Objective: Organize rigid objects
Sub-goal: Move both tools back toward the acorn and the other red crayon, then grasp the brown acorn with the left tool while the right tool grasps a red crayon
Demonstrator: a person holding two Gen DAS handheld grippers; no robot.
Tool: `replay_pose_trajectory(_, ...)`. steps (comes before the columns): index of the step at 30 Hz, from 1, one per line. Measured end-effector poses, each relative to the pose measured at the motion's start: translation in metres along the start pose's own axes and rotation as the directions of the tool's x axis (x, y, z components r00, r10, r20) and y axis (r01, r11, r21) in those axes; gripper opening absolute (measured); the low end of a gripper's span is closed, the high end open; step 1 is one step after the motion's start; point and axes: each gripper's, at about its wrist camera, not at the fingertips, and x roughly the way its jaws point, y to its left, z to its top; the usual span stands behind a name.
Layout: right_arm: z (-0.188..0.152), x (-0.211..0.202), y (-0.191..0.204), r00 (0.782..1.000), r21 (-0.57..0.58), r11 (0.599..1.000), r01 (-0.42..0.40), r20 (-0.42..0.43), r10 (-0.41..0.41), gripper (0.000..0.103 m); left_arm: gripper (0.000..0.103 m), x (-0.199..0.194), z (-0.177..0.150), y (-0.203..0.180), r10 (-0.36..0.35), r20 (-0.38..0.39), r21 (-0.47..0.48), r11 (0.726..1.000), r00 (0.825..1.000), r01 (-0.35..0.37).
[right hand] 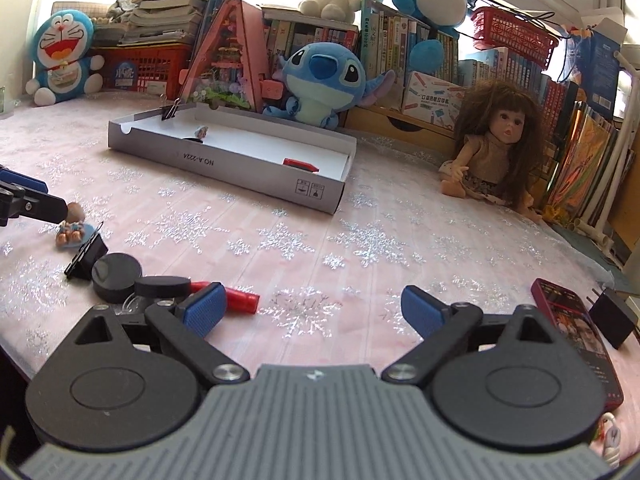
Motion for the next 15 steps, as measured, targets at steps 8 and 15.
replay_pose_trajectory(8,0.000,0.004,0.015,0.999,-0.003,0.999,-0.032,-0.003,0.032,0.098,0.037,0.005,-0.004,-0.009,0.006,-0.002,0.032,0.999,1.000,-0.006)
replay_pose_trajectory(15,0.001,0.007,0.021,0.998,0.030,0.998,-0.055,-0.001,0.055,0.098,0.037,0.010,-0.005,-0.013,0.020,0.013,0.037,0.999,1.000,-0.021)
